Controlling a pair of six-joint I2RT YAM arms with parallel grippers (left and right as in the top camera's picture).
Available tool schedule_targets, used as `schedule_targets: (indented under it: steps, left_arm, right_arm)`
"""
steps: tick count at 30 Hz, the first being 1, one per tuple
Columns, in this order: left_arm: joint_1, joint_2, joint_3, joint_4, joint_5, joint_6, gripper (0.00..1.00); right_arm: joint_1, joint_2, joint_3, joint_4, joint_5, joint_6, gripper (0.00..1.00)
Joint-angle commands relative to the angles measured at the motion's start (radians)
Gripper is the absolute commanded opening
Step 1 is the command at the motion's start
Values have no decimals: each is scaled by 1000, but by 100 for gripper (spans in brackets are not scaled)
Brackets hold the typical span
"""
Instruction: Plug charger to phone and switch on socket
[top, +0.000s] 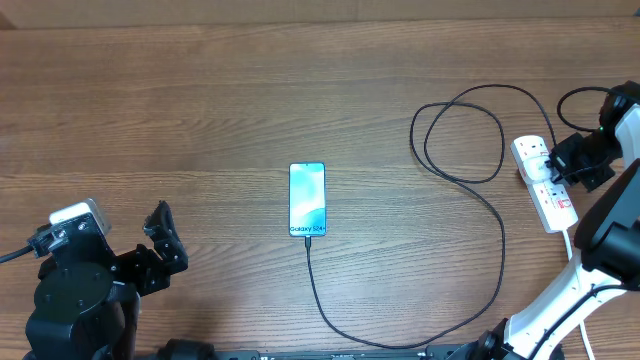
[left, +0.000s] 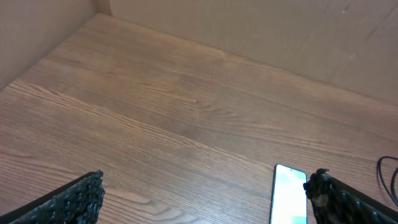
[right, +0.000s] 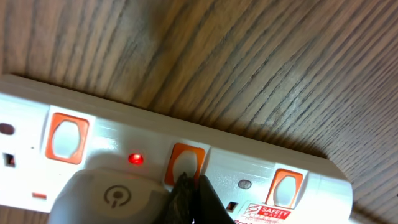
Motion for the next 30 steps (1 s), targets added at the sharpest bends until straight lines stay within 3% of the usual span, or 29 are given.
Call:
schedule_targets:
  steps: [1,8,13,30]
  left_arm:
    - [5,-10,3,0,-13,-3,100]
    - [5,-10,3,-19,-14,-3,100]
    - [5,-10,3,-22,-13,-3,100]
    - [5,-10,3,-22,-13,-3,100]
  right_arm:
    - [25,77,-34,9,-51,2,4]
    - [-13,58,14,-79,-48,3,4]
    - [-63,-47,58,-150,-48,3,4]
    - [39,-755,58,-330,-60,3,4]
